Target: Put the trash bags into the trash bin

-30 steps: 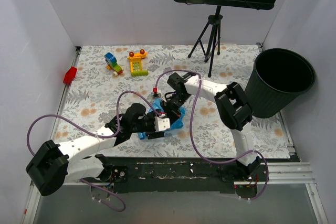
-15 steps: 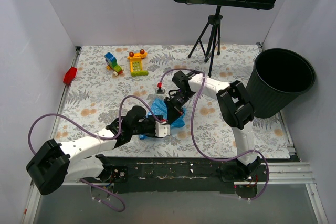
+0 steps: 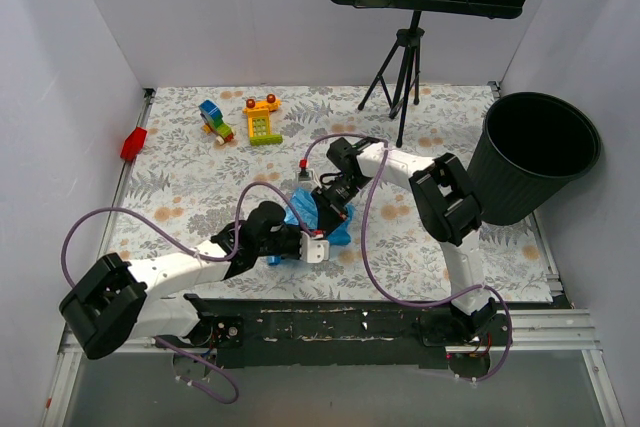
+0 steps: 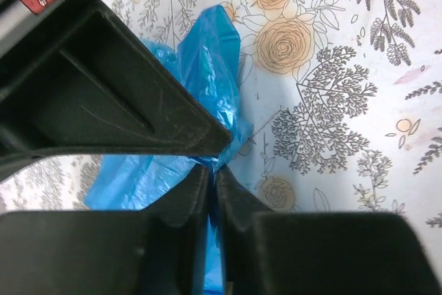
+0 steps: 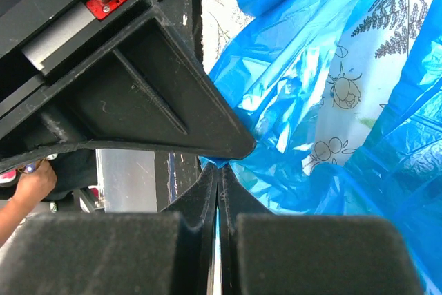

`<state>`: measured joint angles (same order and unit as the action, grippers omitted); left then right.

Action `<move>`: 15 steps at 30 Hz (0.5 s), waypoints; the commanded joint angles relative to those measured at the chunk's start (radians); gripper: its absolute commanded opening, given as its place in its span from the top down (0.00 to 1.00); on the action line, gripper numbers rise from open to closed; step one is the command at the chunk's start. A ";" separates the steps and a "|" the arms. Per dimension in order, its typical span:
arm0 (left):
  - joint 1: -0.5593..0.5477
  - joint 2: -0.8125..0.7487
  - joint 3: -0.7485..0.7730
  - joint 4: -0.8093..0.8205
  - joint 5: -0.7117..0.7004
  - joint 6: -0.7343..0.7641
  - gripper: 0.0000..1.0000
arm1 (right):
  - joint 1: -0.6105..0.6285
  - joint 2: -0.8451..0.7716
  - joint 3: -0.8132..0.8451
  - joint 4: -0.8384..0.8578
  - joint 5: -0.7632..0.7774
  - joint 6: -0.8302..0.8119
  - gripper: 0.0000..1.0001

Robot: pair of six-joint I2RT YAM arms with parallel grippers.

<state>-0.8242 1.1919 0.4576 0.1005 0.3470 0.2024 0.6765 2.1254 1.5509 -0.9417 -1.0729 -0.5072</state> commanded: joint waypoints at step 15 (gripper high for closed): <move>0.364 0.126 0.168 -0.059 0.001 -0.828 1.00 | 0.054 -0.258 -0.204 0.156 0.001 -0.306 0.99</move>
<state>-0.6521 1.2968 0.5842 0.0467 0.4419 -0.3843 0.6830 1.9865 1.4075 -0.7742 -1.0531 -0.7578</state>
